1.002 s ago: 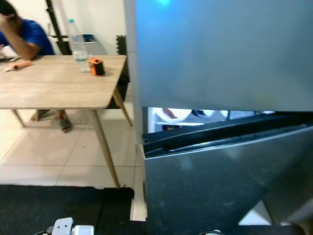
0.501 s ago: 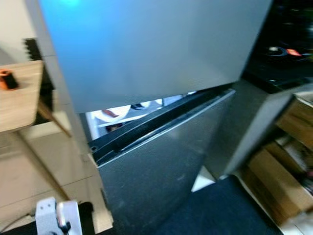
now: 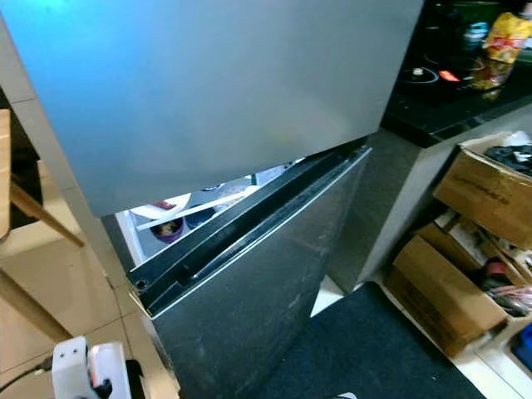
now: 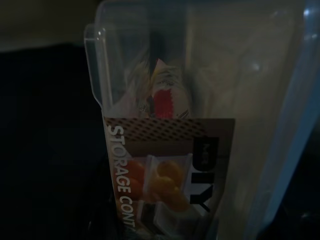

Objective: Restocking fridge

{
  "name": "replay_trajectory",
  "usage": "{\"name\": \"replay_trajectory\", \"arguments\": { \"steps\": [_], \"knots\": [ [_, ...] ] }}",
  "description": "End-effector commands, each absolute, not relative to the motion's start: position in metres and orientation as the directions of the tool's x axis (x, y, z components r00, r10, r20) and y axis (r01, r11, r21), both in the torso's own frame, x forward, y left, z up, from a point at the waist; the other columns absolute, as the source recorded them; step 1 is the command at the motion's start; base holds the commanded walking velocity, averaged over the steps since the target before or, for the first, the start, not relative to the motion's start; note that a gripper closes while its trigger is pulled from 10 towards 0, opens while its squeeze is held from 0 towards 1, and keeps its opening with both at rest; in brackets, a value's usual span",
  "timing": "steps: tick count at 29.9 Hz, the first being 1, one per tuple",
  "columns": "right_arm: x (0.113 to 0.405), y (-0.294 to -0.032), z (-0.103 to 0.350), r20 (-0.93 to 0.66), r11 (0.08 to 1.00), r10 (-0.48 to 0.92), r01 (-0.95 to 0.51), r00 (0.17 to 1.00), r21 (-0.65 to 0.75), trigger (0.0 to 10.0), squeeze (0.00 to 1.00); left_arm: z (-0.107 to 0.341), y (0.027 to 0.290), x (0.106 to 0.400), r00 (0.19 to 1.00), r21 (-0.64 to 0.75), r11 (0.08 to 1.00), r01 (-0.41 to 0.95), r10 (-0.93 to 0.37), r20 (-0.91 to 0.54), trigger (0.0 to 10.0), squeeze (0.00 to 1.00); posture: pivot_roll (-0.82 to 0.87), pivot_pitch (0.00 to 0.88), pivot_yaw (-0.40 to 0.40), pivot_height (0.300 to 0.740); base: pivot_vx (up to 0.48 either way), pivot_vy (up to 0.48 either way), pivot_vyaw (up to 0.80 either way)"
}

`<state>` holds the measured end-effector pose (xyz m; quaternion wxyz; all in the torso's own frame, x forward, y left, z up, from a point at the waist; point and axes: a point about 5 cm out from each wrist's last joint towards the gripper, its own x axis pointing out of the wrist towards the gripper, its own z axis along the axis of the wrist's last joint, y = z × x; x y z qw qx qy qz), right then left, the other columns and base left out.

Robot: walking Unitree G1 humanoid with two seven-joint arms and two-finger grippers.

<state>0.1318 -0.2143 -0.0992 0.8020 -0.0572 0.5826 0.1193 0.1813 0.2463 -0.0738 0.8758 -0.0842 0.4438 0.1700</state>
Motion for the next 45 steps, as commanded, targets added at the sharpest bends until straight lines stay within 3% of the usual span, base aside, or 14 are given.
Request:
{"name": "replay_trajectory", "arguments": {
  "steps": [1,31,45],
  "knots": [
    [0.129,-0.214,-0.1,-0.953,0.966,0.114,-0.256,0.281,0.04,10.0,0.0,-0.077,0.24,0.177,0.535,0.01,0.937,-0.348,0.207,-0.819,10.0,0.0,-0.07,0.0,0.026,0.74,0.0,0.0,0.0],
    [0.114,-0.215,-0.106,-0.969,0.944,0.074,-0.329,0.235,-0.008,10.0,0.0,-0.088,0.231,0.16,0.478,0.0,0.947,-0.323,0.162,-0.863,10.0,0.0,-0.07,0.0,0.023,0.74,-0.049,0.0,0.0],
    [0.109,-0.223,-0.105,-0.972,0.944,0.059,-0.33,0.227,-0.02,10.0,0.0,-0.09,0.229,0.157,0.469,-0.005,0.947,-0.322,0.154,-0.87,10.0,0.0,-0.07,0.0,0.023,0.74,-0.311,0.0,0.0]
  ]
}}
